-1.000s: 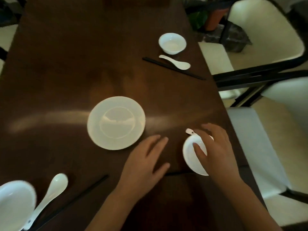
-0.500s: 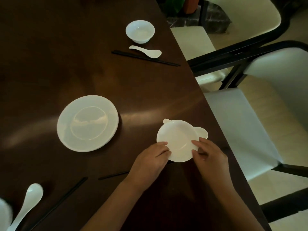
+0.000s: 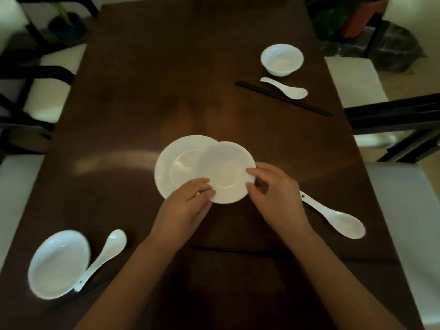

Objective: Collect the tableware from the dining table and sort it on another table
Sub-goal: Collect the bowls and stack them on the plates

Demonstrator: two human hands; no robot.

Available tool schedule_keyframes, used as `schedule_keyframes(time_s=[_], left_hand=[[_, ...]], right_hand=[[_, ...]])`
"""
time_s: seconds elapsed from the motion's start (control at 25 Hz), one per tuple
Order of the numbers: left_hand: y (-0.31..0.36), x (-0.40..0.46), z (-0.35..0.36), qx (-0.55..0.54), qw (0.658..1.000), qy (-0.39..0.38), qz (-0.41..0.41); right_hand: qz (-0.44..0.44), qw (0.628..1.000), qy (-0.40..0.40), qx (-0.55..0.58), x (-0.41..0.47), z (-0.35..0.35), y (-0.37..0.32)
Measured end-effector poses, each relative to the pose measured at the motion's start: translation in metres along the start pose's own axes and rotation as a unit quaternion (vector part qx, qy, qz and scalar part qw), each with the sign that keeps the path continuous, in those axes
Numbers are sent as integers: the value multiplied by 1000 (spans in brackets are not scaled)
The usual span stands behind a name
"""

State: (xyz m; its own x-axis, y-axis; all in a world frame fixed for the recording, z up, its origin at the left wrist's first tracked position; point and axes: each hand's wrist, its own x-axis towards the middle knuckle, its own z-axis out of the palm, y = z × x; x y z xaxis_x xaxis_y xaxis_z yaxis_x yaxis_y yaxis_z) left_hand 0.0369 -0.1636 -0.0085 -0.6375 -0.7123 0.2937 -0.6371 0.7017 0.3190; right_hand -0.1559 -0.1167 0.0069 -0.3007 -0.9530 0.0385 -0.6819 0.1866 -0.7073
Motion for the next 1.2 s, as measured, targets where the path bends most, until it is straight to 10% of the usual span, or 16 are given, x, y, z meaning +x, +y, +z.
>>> schedule_keyframes(time_s=[0.96, 1.08, 1.2], left_hand=[[-57, -63, -58, -7, 990, 49, -135], [-57, -108, -86, -65, 939, 154, -300], [-78, -151, -111, -132, 811, 273, -501]], right_hand=[[-158, 984, -54, -67, 7, 69, -77], [-158, 973, -168, 24, -24, 97, -122], [-41, 957, -272, 96, -36, 138, -162]])
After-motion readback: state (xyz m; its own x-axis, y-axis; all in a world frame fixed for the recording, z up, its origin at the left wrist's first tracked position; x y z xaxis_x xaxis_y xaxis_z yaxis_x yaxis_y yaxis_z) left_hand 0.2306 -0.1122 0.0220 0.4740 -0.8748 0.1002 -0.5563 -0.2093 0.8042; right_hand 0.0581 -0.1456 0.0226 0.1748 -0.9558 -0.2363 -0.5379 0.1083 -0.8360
